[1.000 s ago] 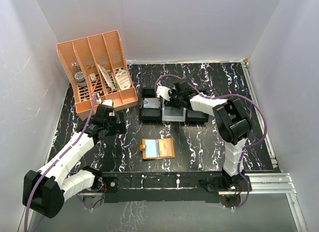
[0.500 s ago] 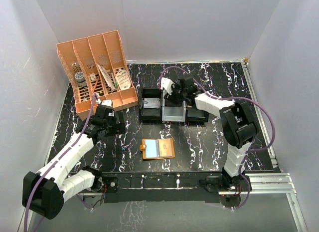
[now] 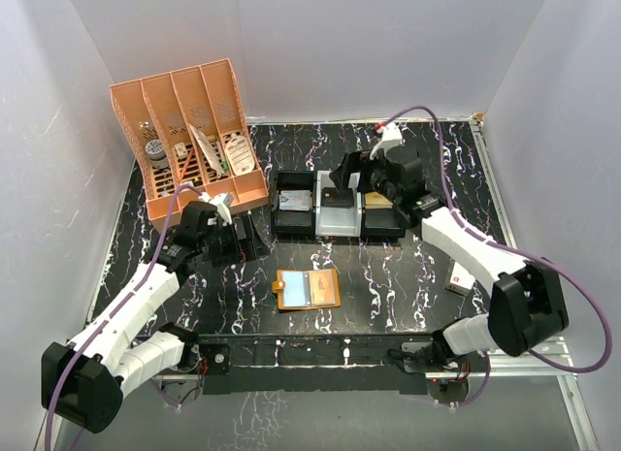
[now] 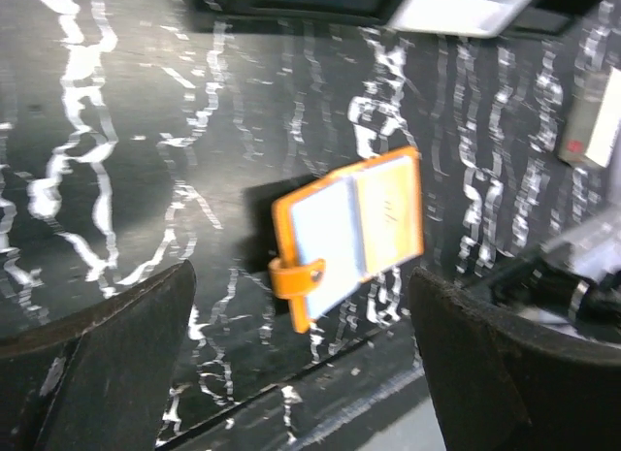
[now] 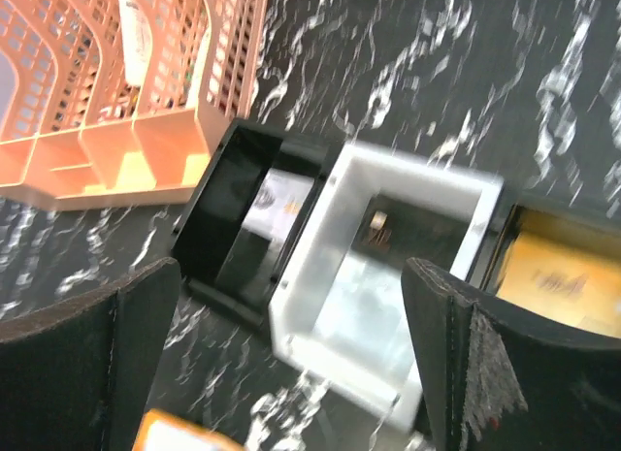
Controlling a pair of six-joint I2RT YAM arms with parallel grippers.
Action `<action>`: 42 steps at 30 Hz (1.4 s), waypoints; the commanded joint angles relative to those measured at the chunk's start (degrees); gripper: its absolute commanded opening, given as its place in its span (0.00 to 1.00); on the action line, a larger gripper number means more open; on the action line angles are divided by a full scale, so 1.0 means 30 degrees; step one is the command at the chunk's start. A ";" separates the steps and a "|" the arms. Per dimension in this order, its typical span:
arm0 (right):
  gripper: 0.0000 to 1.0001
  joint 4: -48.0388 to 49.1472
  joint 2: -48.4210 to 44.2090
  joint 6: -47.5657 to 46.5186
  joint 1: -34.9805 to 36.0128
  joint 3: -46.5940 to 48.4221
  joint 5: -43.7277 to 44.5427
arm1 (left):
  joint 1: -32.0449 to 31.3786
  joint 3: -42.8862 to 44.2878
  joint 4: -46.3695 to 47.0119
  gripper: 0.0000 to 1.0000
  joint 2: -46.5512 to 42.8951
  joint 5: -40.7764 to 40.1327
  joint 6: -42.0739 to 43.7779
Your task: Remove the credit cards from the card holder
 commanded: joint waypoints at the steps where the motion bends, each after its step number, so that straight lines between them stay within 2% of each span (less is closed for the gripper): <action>1: 0.96 -0.0539 -0.1312 0.8492 -0.0055 -0.2979 -0.0687 | 0.0060 -0.0317 0.1156 0.85 0.0250 0.4582 -0.1324; 7: 0.76 0.3022 -0.1277 1.3970 0.0328 -0.6989 -0.4792 | -0.0211 -0.1404 0.2161 0.72 0.0580 0.6439 -0.2697; 9: 0.70 0.2470 -0.1068 1.4361 0.1054 -0.7106 -0.4356 | -0.0452 -0.1547 0.2482 0.69 0.0320 0.6431 -0.3107; 13: 0.67 -0.0032 -0.0903 1.3691 0.2944 -0.6187 -0.2390 | -0.0804 -0.2146 0.2369 0.68 0.0503 0.5995 -0.3993; 16: 0.63 -0.0754 -0.0810 1.3921 0.4065 -0.6106 -0.1339 | -0.1957 -0.3255 0.4170 0.73 -0.0079 0.5899 -0.6323; 18: 0.57 -0.1060 -0.0906 1.4534 0.4757 -0.6396 -0.0172 | -0.2888 -0.3645 0.6043 0.75 -0.0445 0.5828 -0.7879; 20: 0.54 -0.0373 -0.1325 1.5189 0.5399 -0.7045 0.0764 | -0.4013 -0.3433 0.6688 0.76 -0.0152 0.5272 -0.8483; 25: 0.47 0.2052 -0.1930 1.5892 0.6188 -0.8346 0.0565 | -0.6236 -0.2224 0.5522 0.74 0.2339 0.3002 -0.8261; 27: 0.46 0.1904 -0.1467 1.5744 0.6293 -0.8063 0.0056 | -0.6586 -0.2129 0.5397 0.71 0.2633 0.2132 -0.8157; 32: 0.46 0.1045 -0.0476 1.5269 0.7369 -0.6924 0.0314 | -0.6649 -0.2160 0.3094 0.53 0.2461 -0.1559 -0.7621; 35: 0.47 -0.0118 0.0195 1.4848 0.8012 -0.5988 0.0984 | -0.6639 -0.2563 0.2937 0.51 0.2686 -0.2740 -0.7436; 38: 0.48 -0.0870 0.0825 1.4502 0.8615 -0.5090 0.1640 | -0.6622 -0.2864 0.4075 0.50 0.3410 -0.2874 -0.7911; 42: 0.50 -0.1607 0.1748 1.4528 0.9634 -0.4020 0.2649 | -0.6620 -0.3093 0.4002 0.47 0.4225 -0.3351 -0.8514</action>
